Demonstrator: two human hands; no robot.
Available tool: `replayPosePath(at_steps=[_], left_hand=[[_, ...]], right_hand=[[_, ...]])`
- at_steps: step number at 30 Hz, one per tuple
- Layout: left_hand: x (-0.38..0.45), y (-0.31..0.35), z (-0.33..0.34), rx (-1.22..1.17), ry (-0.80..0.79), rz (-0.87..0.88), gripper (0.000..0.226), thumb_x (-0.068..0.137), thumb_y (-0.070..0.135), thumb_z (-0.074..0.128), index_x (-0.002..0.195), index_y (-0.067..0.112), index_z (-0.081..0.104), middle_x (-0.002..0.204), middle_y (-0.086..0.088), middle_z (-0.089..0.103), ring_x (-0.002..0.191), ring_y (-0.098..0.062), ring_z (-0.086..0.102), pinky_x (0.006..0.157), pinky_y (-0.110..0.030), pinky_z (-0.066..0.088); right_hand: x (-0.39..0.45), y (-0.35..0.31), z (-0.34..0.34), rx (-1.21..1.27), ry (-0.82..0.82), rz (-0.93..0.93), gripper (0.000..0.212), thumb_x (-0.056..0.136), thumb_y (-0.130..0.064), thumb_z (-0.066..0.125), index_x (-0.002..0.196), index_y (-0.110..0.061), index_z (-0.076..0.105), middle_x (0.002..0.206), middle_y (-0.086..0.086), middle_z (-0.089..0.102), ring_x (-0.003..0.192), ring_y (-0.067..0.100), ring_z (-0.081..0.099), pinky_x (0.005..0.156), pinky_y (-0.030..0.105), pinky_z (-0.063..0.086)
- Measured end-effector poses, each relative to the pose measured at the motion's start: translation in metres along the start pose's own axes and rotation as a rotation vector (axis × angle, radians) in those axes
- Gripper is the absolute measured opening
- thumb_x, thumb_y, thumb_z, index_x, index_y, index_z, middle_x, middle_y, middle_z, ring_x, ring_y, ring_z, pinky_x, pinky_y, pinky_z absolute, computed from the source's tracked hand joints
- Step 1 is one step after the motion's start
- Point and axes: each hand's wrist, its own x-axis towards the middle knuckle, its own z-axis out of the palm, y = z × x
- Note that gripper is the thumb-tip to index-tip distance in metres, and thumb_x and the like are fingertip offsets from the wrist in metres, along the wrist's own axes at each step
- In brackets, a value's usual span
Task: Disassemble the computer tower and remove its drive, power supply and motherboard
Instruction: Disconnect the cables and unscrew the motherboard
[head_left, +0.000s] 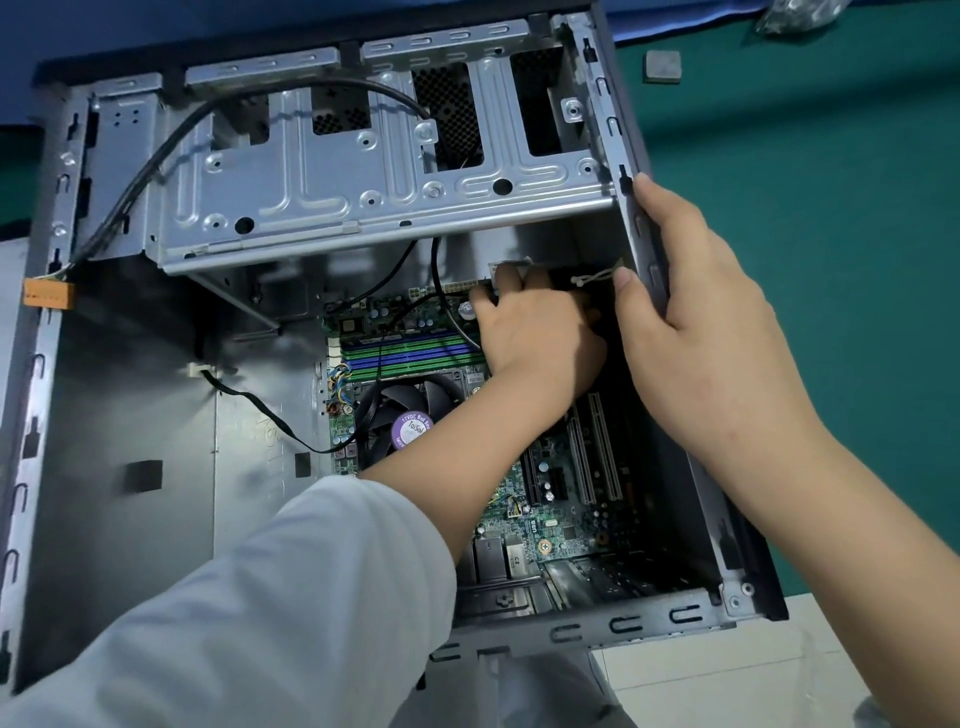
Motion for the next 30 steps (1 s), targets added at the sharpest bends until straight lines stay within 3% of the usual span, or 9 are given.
replayPosePath(at_steps=[4,13,16,18,21,24,27,30], left_hand=[[0.003,0.001,-0.003,-0.029,-0.018,-0.051,0.033,0.09,0.034,0.042,0.111,0.021,0.063,0.135,-0.009,0.045,0.129,-0.031,0.027,0.103,-0.048,0.018],[-0.016,-0.001,0.0,-0.017,0.018,0.065,0.027,0.088,0.034,0.045,0.109,0.03,0.061,0.125,-0.007,0.047,0.121,-0.036,0.029,0.094,-0.044,0.021],[-0.01,-0.005,-0.012,-0.116,-0.015,-0.017,0.017,0.09,0.032,0.043,0.097,0.032,0.058,0.123,-0.007,0.048,0.121,-0.033,0.029,0.092,-0.043,0.022],[-0.006,-0.015,-0.025,-0.181,-0.117,0.008,0.019,0.094,0.035,0.041,0.082,0.03,0.053,0.112,-0.006,0.054,0.119,-0.033,0.035,0.093,-0.042,0.026],[-0.02,-0.036,-0.052,-0.385,-0.258,0.171,0.03,0.096,0.037,0.047,0.068,0.028,0.056,0.087,-0.006,0.06,0.101,-0.033,0.055,0.092,-0.039,0.043],[-0.043,-0.067,-0.078,-0.565,-0.133,0.201,0.023,0.095,0.033,0.05,0.08,0.028,0.066,0.095,-0.008,0.063,0.09,-0.024,0.059,0.081,-0.029,0.043],[-0.064,-0.086,-0.095,-0.905,-0.074,0.173,0.018,0.096,0.025,0.05,0.086,0.025,0.066,0.096,0.004,0.07,0.095,-0.013,0.063,0.09,-0.024,0.043],[-0.077,-0.091,-0.096,-1.369,-0.03,0.077,0.018,0.086,0.025,0.05,0.09,0.013,0.063,0.09,0.005,0.071,0.095,-0.015,0.066,0.096,-0.026,0.047]], right_hand=[[0.0,0.0,0.0,0.011,0.003,0.001,0.055,0.096,-0.024,0.044,0.145,-0.038,0.024,0.136,-0.001,0.045,0.114,0.032,0.05,0.089,0.041,0.039],[0.0,-0.001,0.001,0.002,0.006,-0.009,0.054,0.096,-0.025,0.043,0.145,-0.038,0.023,0.136,-0.001,0.046,0.114,0.033,0.05,0.088,0.041,0.039],[-0.002,-0.002,-0.002,-0.013,0.008,-0.008,0.054,0.096,-0.026,0.043,0.145,-0.038,0.023,0.136,0.001,0.046,0.113,0.033,0.05,0.088,0.042,0.039],[-0.004,-0.003,-0.003,-0.028,-0.001,-0.019,0.054,0.096,-0.026,0.043,0.146,-0.037,0.023,0.136,0.001,0.046,0.113,0.034,0.05,0.089,0.044,0.04],[-0.003,-0.003,-0.002,-0.064,-0.013,-0.027,0.055,0.096,-0.028,0.042,0.147,-0.035,0.021,0.138,0.001,0.044,0.113,0.035,0.05,0.088,0.045,0.042],[-0.004,-0.005,-0.002,-0.179,0.008,-0.073,0.055,0.095,-0.026,0.045,0.147,-0.023,0.027,0.141,0.008,0.04,0.123,0.031,0.041,0.093,0.043,0.039],[-0.008,-0.009,-0.003,-0.326,0.05,-0.231,0.049,0.091,-0.021,0.052,0.137,-0.008,0.043,0.139,0.019,0.039,0.134,0.037,0.028,0.105,0.049,0.031],[-0.014,-0.023,0.001,-0.253,0.039,-0.396,0.041,0.088,-0.018,0.057,0.127,-0.007,0.054,0.134,0.016,0.045,0.134,0.035,0.029,0.11,0.043,0.028]])
